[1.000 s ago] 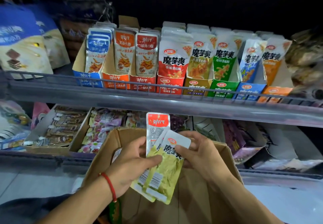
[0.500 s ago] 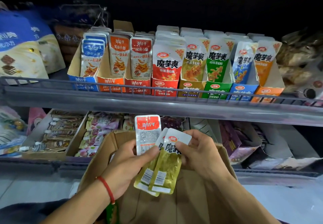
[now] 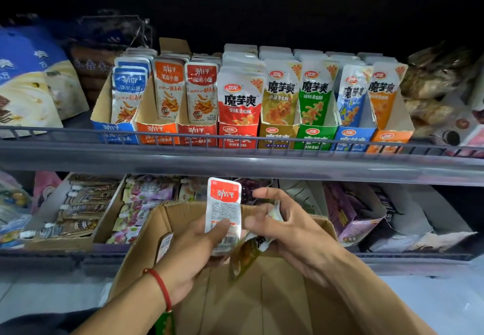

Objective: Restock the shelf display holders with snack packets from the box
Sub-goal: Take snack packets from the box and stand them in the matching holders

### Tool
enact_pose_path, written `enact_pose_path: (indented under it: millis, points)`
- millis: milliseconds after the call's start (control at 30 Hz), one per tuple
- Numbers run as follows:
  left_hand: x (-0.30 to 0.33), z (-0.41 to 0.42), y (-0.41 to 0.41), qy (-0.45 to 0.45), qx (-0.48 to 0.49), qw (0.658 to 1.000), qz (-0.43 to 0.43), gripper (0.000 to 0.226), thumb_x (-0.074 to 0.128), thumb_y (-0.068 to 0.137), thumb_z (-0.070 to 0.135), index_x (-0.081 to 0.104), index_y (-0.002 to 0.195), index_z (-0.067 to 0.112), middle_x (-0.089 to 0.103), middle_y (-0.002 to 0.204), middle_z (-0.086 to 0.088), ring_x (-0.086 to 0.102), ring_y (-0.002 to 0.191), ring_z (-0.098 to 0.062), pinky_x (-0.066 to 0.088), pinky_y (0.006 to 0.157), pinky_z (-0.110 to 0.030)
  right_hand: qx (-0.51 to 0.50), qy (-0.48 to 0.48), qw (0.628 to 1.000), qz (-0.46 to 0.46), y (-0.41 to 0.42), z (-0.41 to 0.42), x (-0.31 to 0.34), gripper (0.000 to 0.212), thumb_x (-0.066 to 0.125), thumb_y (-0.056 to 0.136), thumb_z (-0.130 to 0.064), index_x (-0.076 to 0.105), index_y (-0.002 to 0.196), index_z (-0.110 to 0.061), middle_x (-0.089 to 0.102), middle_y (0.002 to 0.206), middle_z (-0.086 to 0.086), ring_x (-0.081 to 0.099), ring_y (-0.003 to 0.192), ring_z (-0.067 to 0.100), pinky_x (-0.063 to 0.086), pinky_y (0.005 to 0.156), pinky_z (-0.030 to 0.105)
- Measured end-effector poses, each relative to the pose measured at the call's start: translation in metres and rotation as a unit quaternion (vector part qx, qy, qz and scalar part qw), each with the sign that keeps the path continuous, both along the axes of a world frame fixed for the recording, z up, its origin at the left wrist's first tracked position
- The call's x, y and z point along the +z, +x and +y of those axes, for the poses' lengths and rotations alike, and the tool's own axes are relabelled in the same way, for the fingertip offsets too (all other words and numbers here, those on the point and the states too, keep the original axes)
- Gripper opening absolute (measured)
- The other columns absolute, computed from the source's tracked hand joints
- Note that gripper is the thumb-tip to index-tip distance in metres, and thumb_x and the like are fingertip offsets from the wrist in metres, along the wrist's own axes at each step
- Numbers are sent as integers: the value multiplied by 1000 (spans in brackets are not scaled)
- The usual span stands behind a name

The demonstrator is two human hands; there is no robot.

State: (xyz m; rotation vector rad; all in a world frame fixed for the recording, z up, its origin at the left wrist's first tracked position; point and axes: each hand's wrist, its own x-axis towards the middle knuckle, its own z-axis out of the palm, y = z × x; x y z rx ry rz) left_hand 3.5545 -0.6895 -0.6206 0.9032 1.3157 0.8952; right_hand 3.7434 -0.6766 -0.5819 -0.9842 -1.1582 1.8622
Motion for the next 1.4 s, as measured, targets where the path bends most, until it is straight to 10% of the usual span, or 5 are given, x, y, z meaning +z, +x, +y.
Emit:
enact_pose_path:
  millis: [200,633,933,1067,1400]
  points:
    - [8,0,0,-28,-65,997,-29,24,57,100,21,72,119,21,78,111,-3,75,98,-23,52,82,-35,-46,-19,999,-13,16,8,0,63,56,65,2,63,125,-14,70,104,16,67,96,33,60,82,47]
    - [9,-9,-7,116,-65,982,134,50,86,76,2,68,117,26,78,107,11,73,102,-9,57,96,-42,-56,183,906,-378,31,15,-2,35,70,94,-10,63,125,-24,78,107,-7,75,95,9,62,89,40]
    - [35,6,-27,197,31,971,132,20,67,95,17,69,115,18,80,93,6,77,87,-15,61,86,-41,-264,295,840,-371,50,25,75,21,69,95,-7,67,108,-24,78,95,-4,75,82,5,62,70,26]
    - [43,10,-37,203,58,968,132,30,62,98,19,58,128,22,79,89,5,77,83,-14,60,90,-46,-384,397,743,-378,58,63,134,20,69,95,-14,65,113,-22,75,96,-7,74,85,11,63,78,43]
    - [54,16,-49,248,109,956,111,31,69,93,7,58,110,30,75,89,-4,76,69,-17,60,59,-23,-298,437,675,-515,34,133,177,33,63,97,-11,63,130,-17,68,108,1,64,100,18,46,78,22]
